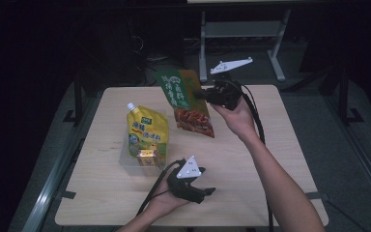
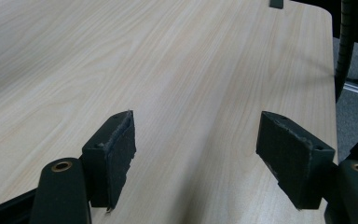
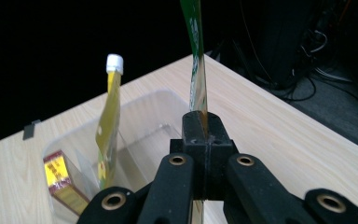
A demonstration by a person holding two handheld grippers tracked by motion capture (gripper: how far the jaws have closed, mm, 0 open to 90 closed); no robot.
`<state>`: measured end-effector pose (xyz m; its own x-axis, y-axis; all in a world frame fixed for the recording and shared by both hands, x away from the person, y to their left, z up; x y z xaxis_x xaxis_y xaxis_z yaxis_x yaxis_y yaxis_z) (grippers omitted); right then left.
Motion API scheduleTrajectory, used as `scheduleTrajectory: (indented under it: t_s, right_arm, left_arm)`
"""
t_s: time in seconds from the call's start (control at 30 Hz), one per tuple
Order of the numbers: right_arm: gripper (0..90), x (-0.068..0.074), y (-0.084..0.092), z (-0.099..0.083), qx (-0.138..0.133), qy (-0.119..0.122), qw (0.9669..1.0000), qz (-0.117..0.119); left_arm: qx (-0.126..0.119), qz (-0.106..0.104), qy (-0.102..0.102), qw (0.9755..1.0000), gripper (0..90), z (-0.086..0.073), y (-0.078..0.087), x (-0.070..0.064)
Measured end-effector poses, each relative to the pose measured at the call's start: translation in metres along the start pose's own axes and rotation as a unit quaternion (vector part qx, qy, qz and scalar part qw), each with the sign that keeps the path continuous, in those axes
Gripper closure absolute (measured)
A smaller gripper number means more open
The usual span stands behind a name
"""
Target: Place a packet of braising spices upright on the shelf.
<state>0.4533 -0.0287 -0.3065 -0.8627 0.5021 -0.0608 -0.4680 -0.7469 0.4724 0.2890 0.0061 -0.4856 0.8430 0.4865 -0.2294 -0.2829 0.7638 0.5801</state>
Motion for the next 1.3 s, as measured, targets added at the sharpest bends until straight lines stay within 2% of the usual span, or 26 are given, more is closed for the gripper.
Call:
scheduleTrajectory:
  t_s: [0.17,0.23,0.4,0.43,0.67,0.8,1.03,1.17,1.3]
  right_arm:
    - [90.0,0.0,-0.008,0.013,-0.001,0.01,0.9999,0.004]
    - [90.0,0.001,-0.011,0.017,-0.001,0.01,0.9999,0.005]
    - [90.0,0.002,-0.018,0.028,0.0,0.015,0.9999,0.008]
    - [90.0,0.002,-0.02,0.03,-0.001,0.016,0.9998,0.009]
    - [90.0,0.008,-0.041,0.05,-0.004,0.028,0.9995,0.017]
    - [90.0,0.014,-0.055,0.058,-0.008,0.027,0.9992,0.029]
    - [90.0,0.022,-0.087,0.062,-0.007,0.03,0.9984,0.048]
    - [90.0,0.024,-0.103,0.062,-0.005,0.023,0.9981,0.056]
    - [90.0,0.024,-0.117,0.059,-0.004,0.017,0.9979,0.062]
  left_arm:
    - [0.003,0.001,-0.006,1.0,27.4,0.0,0.001,0.001]
    - [-0.001,-0.001,0.001,1.0,27.1,0.0,0.0,-0.001]
    - [-0.001,-0.002,-0.003,1.0,26.5,0.0,0.0,-0.002]
    - [0.0,-0.002,0.002,1.0,26.4,0.0,0.0,-0.002]
    - [0.0,-0.002,-0.003,1.0,26.2,-0.002,-0.001,-0.002]
    - [0.005,-0.002,-0.008,1.0,26.1,-0.003,-0.002,-0.002]
    - [0.004,-0.002,-0.006,1.0,26.0,-0.003,0.0,-0.002]
    - [0.004,0.002,-0.013,0.9999,25.9,-0.002,0.001,0.0]
    - [0.001,-0.001,-0.006,1.0,25.9,-0.003,0.001,0.0]
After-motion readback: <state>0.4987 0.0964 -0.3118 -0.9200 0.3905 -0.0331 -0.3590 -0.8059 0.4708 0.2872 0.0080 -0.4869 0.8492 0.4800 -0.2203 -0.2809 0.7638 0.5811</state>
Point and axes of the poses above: each handheld gripper's, and its own axes: y roughly backward along the jaws, z roughly out of its top, x roughly to its left, the point moved 9 cm from there along -y, roughly forward along the jaws, and after that the axes turned 13 degrees about y, right-handed, at the moved point
